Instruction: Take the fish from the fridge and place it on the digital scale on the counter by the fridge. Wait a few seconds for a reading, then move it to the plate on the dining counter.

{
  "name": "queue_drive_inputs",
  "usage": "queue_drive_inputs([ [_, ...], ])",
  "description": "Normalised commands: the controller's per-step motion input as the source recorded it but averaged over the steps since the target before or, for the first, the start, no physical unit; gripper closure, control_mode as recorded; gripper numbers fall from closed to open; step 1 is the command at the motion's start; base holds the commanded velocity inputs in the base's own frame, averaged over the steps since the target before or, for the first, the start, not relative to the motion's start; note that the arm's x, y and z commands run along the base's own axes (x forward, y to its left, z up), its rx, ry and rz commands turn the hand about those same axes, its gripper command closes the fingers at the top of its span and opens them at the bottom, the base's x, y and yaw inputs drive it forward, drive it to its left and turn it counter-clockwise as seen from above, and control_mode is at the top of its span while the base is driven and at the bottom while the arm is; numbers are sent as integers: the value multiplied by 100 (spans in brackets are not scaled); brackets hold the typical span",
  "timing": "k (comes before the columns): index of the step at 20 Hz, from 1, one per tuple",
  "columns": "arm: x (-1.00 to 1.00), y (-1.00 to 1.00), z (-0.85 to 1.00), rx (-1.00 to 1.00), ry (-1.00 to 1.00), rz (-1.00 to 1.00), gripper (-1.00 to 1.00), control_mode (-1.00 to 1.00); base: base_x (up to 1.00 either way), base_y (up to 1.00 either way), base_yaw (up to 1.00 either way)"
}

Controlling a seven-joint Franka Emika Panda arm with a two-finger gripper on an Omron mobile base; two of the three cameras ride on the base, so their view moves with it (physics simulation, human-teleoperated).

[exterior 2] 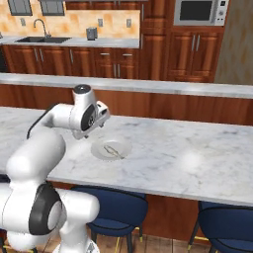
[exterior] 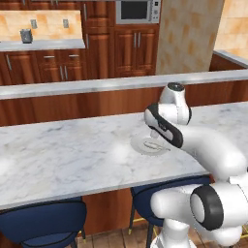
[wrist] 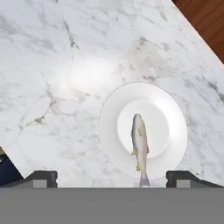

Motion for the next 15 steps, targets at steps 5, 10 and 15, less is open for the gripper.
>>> queue_drive_inputs([
  [5,-100,23,38,0,0,-16,-100,-100,0,0,0],
  [10,-100,16,25,1,0,-16,-100,-100,0,0,0],
  [15,-100,18,24,4,2,-17,-100,-100,0,0,0],
])
